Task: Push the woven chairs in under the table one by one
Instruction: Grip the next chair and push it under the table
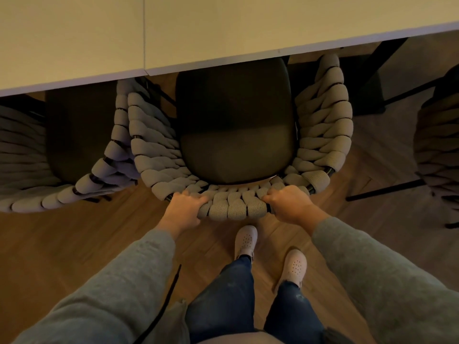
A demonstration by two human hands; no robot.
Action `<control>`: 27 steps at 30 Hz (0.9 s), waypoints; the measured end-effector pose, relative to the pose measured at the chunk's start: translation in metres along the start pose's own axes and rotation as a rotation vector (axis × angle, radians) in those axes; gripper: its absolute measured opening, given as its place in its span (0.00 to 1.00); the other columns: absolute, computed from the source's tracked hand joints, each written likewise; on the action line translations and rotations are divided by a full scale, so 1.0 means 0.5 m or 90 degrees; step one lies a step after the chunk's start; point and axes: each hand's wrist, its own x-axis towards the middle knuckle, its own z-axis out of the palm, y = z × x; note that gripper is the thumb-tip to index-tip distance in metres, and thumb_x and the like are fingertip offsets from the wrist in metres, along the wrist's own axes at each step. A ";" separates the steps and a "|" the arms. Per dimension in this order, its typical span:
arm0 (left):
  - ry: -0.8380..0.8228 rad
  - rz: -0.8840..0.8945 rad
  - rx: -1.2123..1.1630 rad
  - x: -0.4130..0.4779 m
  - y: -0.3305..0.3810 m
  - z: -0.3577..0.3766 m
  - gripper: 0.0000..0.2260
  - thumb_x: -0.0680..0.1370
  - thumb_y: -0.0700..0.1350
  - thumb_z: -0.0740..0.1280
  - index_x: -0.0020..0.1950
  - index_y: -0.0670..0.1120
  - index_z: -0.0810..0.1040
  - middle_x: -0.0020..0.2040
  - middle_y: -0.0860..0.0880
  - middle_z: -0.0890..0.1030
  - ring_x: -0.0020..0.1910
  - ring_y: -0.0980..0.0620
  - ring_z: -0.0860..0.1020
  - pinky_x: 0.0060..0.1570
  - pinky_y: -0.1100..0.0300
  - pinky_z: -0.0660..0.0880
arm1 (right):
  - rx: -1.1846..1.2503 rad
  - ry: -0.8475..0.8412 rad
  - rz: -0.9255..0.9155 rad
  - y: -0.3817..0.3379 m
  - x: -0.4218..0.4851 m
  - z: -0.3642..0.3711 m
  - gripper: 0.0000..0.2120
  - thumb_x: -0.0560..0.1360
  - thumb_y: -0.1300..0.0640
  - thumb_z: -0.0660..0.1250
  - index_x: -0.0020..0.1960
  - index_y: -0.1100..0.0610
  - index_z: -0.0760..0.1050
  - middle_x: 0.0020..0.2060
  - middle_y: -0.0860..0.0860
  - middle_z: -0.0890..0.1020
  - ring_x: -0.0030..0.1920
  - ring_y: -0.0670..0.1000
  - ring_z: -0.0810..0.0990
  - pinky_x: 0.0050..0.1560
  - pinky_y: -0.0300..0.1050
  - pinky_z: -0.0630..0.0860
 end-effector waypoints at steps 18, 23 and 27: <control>-0.011 0.135 0.059 0.018 -0.059 -0.017 0.20 0.75 0.45 0.64 0.68 0.52 0.69 0.63 0.50 0.76 0.55 0.47 0.75 0.48 0.55 0.73 | -0.004 0.010 -0.031 0.008 0.030 0.010 0.16 0.80 0.56 0.58 0.68 0.51 0.71 0.55 0.51 0.78 0.46 0.52 0.79 0.38 0.44 0.65; -0.024 0.153 0.087 0.024 -0.065 -0.013 0.20 0.76 0.47 0.63 0.67 0.53 0.68 0.63 0.50 0.76 0.55 0.47 0.76 0.48 0.54 0.76 | 0.007 0.004 -0.016 0.002 0.031 0.009 0.18 0.79 0.56 0.59 0.68 0.50 0.70 0.54 0.51 0.78 0.48 0.53 0.79 0.39 0.45 0.65; -0.018 0.149 0.091 0.023 -0.059 -0.014 0.18 0.76 0.47 0.63 0.66 0.52 0.69 0.61 0.49 0.77 0.55 0.47 0.76 0.48 0.54 0.76 | 0.026 0.017 0.010 -0.004 0.026 0.014 0.18 0.79 0.56 0.60 0.67 0.49 0.71 0.52 0.50 0.79 0.48 0.53 0.79 0.39 0.44 0.66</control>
